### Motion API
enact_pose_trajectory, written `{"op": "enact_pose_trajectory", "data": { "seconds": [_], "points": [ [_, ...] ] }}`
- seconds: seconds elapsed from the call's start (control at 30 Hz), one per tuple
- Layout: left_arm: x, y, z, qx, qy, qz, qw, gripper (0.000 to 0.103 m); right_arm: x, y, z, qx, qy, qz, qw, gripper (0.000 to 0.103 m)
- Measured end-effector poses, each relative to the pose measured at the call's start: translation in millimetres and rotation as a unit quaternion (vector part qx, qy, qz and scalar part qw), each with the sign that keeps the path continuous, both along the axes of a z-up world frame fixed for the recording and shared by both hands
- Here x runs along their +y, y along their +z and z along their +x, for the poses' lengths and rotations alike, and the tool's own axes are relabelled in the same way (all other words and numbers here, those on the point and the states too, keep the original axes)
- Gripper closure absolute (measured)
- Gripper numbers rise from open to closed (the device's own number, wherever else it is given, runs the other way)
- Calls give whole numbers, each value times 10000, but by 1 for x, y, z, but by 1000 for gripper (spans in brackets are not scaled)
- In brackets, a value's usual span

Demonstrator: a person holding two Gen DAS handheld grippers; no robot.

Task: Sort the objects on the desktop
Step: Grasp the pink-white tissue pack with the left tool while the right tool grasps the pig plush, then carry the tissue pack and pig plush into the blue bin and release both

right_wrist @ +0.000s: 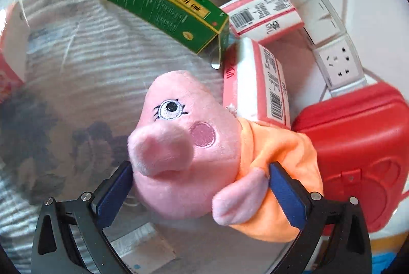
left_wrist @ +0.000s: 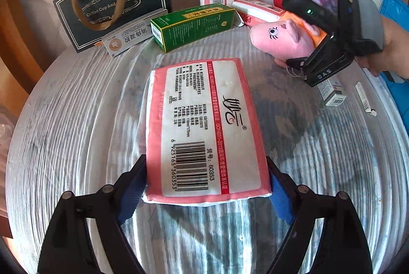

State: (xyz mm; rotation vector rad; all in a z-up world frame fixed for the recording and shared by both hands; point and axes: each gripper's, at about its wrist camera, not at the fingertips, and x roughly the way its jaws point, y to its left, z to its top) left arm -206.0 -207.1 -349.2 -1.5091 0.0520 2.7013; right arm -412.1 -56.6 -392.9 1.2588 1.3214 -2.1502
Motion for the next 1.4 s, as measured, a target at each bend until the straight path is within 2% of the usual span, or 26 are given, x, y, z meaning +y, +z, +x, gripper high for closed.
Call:
{"op": "enact_pose_trajectory", "data": {
  "seconds": [0.07,0.13,0.2,0.27,0.33,0.43,0.63,0.97,1.2,1.4],
  "points": [
    [-5,6,6,53,56,58,10000,18,-3,-11,-5,54,21,212,9998,0],
    [-9,10,9,79,116,136,9998,18,-1,-10,-9,106,-59,98,9999,0],
    [-10,13,11,118,119,108,9998,18,5,-7,-16,-88,-262,-84,9996,0],
    [-11,16,12,141,136,127,9997,18,12,0,-18,-167,-413,-321,9985,10],
    [-12,21,16,183,162,143,9996,18,17,12,-19,-180,-606,-648,9959,28],
    [-9,28,23,223,148,158,9995,18,33,35,-15,-192,-979,-1225,9874,44],
    [-1,39,43,194,94,161,9996,18,72,79,13,-417,-1553,-2319,9594,61],
    [15,85,81,324,57,138,9994,18,112,143,111,-700,-2089,-3361,9157,64],
    [32,117,107,413,-109,129,9990,18,146,180,176,-754,-2373,-3663,8966,64],
    [50,144,133,517,-243,64,9983,18,168,208,227,-746,-2440,-3823,8881,64]
  ]
}}
